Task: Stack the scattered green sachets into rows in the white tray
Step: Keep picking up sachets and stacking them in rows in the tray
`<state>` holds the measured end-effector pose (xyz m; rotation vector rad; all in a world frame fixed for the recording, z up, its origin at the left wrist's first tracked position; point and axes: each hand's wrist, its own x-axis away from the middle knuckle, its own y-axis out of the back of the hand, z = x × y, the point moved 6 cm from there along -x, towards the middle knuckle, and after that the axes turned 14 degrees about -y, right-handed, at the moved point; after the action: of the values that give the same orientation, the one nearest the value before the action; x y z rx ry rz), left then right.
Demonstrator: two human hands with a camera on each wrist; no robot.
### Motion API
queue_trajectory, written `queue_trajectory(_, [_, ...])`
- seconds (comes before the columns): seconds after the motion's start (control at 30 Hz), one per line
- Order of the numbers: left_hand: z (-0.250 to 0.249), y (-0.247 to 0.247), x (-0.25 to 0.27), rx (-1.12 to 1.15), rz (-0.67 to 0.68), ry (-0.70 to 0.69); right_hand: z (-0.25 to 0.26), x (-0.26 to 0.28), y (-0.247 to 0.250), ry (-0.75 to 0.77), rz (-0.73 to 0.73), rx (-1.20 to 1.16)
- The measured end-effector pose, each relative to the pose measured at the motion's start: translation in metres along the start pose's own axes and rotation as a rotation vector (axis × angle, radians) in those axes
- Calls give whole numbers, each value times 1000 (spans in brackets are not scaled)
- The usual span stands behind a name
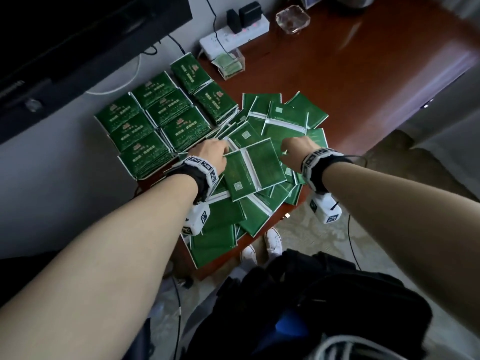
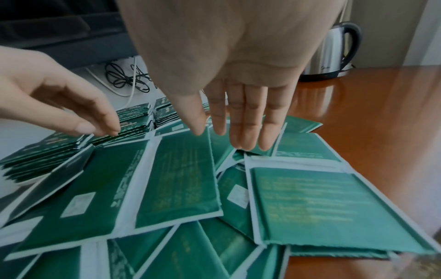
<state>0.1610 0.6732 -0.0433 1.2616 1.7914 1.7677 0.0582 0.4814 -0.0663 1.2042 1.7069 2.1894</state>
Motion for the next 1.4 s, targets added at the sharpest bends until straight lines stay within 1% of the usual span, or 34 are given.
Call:
queue_trajectory(0.1, [3, 2, -12, 26, 6, 19, 13, -10, -3, -3, 31, -32])
queue_trajectory(0.3, [9, 10, -61, 133, -25, 13, 37, -40, -6, 35, 53, -104])
queue_trajectory(0.47, [6, -5, -94, 172, 32, 15, 42, -52, -12, 54, 74, -72])
queue_trajectory(0.53, [3, -10, -100, 164, 28, 18, 43, -54, -13, 54, 96, -115])
queue_trajectory(0.67, [3, -11, -108, 169, 10, 17, 46, -57, -13, 75, 109, -99])
queue_trajectory(0.77, [7, -10, -110, 198, 25, 32, 49, -58, -11, 64, 160, -137])
queue_trajectory(0.93, [10, -2, -117, 223, 79, 35, 48, -58, 10, 79, 174, -18])
queue_trajectory(1.0, [8, 5, -122, 245, 89, 43, 38, -61, 25, 79, 154, -12])
queue_trajectory(1.17, [-7, 20, -151, 325, 51, 82, -4, -85, 63, 92, 79, 6])
queue_trajectory(1.3, [-26, 21, -184, 378, 18, 146, -50, -129, 77, 80, 97, 84])
queue_trajectory(1.4, [-46, 15, -214, 446, -24, 243, -88, -175, 85, 89, 115, 149])
